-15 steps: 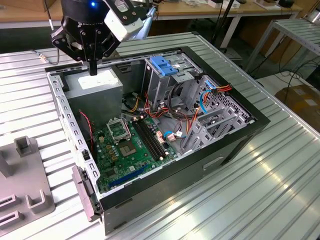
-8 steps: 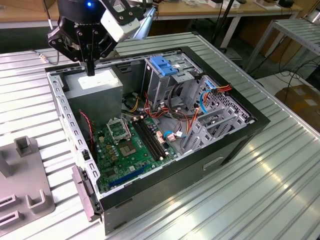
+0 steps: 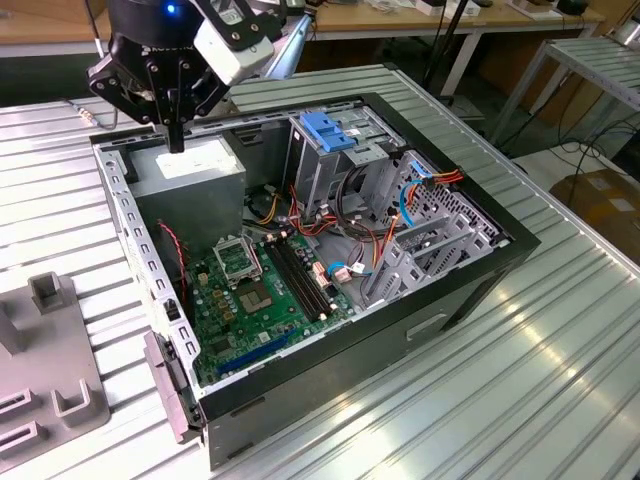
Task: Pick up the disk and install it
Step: 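Reach for the disk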
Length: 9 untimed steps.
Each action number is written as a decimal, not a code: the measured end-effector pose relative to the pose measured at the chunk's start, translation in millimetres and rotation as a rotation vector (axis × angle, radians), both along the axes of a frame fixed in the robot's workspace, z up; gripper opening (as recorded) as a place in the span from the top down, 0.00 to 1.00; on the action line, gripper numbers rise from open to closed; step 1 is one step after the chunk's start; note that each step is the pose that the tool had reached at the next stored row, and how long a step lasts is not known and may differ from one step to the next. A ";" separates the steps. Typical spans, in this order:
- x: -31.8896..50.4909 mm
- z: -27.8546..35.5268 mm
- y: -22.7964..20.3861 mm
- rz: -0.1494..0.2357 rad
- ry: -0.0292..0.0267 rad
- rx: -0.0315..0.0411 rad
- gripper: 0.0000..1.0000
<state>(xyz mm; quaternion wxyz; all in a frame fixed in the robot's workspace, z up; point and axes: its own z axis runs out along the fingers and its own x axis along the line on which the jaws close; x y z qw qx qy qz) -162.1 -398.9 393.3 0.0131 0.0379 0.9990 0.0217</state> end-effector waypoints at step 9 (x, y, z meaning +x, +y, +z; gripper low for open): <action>-8.2 0.0 0.0 0.000 0.0000 0.0000 0.90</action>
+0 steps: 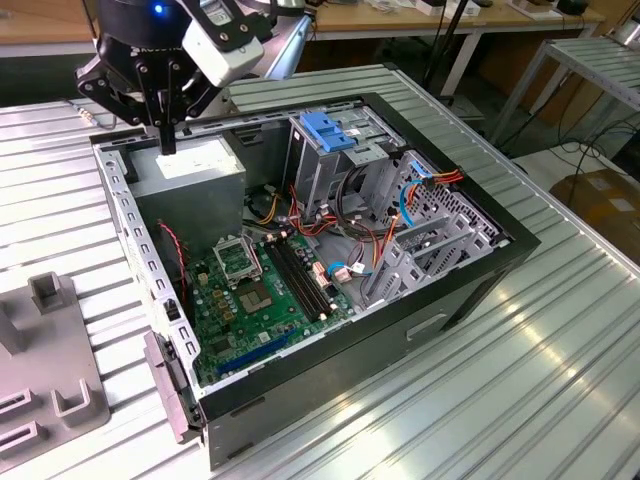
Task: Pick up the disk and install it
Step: 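Reach for the disk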
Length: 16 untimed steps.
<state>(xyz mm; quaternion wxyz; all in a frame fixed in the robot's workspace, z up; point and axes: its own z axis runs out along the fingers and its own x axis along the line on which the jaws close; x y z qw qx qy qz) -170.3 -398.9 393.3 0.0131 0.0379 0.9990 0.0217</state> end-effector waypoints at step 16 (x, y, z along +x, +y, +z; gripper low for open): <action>-29.1 0.0 0.0 0.000 0.0000 0.0000 0.90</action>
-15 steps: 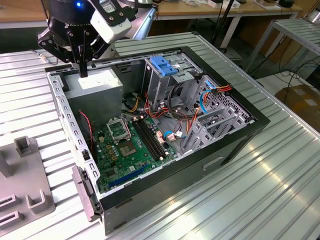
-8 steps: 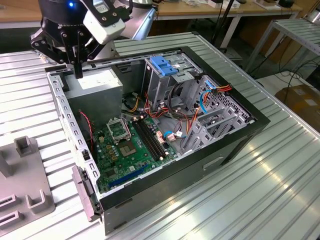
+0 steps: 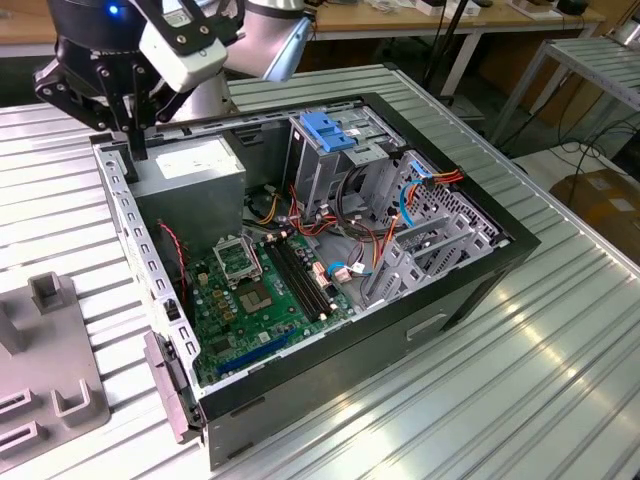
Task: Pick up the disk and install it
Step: 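Reach for the disk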
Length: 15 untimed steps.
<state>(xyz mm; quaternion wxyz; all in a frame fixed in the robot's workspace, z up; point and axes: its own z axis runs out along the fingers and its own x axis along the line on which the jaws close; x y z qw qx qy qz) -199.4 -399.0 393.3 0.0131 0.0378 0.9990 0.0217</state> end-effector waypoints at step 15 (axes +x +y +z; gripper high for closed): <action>-32.5 0.0 0.0 0.000 0.0001 0.0000 0.90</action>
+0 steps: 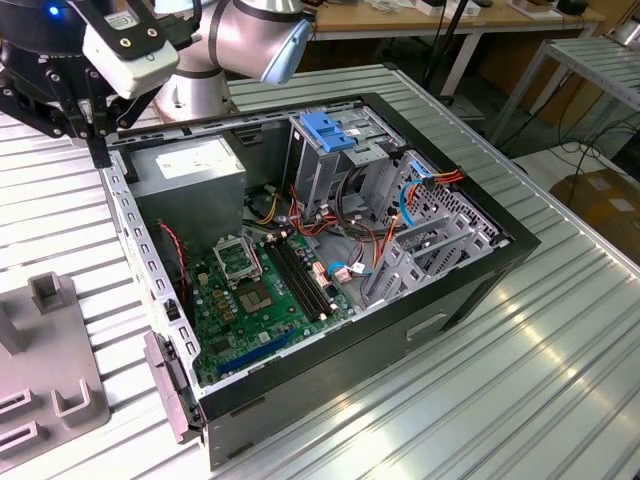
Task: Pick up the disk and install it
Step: 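Reach for the disk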
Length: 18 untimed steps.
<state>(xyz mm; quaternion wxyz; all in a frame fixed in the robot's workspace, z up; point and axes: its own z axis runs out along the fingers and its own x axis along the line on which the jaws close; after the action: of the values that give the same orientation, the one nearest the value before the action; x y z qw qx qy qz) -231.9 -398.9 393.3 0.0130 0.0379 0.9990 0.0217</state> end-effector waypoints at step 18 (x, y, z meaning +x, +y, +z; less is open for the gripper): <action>-31.7 0.0 0.0 0.000 -0.0001 0.0000 0.90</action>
<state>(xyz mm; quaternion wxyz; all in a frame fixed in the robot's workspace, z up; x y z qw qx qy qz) -263.6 -398.9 393.3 0.0131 0.0379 0.9990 0.0217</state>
